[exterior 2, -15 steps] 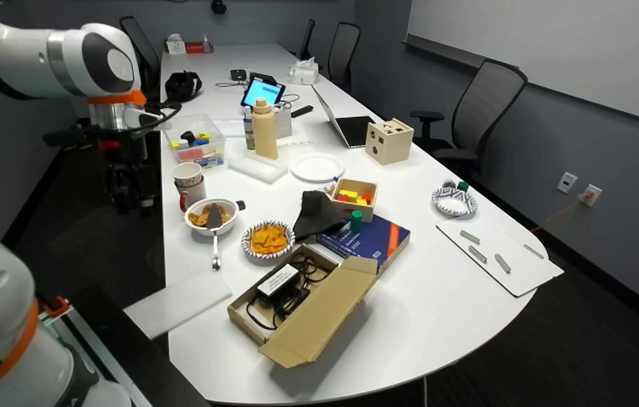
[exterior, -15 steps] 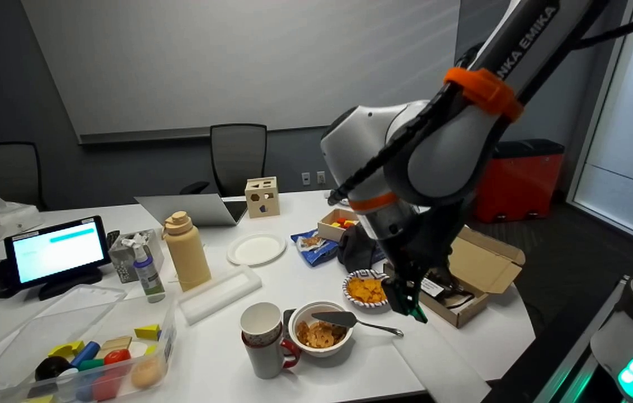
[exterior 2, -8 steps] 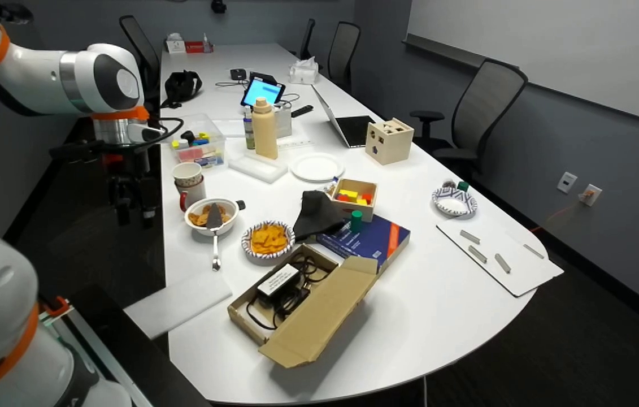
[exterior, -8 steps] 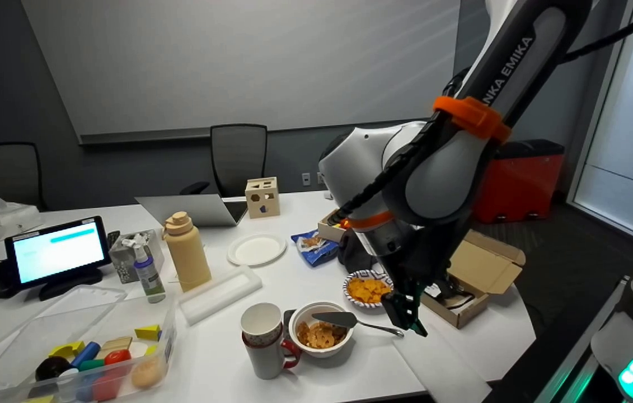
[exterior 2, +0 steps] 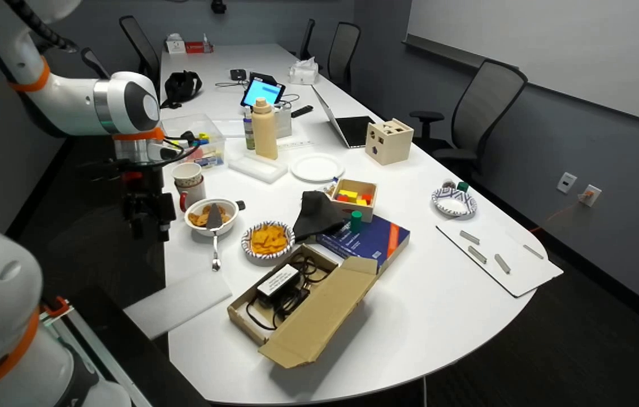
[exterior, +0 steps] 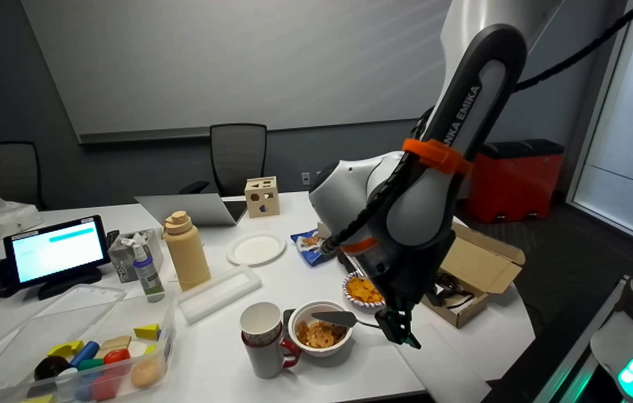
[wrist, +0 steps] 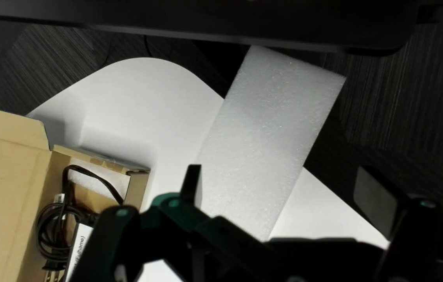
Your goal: Put the foam in the brown box.
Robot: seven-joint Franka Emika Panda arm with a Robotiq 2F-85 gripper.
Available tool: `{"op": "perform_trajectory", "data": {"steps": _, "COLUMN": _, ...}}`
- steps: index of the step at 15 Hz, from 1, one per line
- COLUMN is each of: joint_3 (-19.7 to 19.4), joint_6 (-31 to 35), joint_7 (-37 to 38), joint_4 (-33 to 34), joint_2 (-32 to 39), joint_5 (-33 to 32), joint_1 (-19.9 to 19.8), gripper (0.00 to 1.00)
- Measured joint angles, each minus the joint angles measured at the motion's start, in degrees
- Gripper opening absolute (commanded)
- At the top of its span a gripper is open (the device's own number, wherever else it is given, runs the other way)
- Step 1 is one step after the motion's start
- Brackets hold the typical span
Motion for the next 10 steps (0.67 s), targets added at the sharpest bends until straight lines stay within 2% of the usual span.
{"op": "perform_trajectory", "data": {"steps": 5, "joint_3": -2.5, "joint_6": 0.06, "joint_7": -0.93, "joint_4": 5.76, "joint_2": 10.28, "joint_5": -0.7, "joint_1": 3.69, "gripper": 1.0}}
{"op": "perform_trajectory", "data": {"steps": 10, "joint_3": -4.69, "joint_6": 0.05, "joint_7": 1.26, "joint_4": 9.57, "joint_2": 16.15, "joint_5": -0.7, "joint_1": 9.14, "gripper": 1.0}}
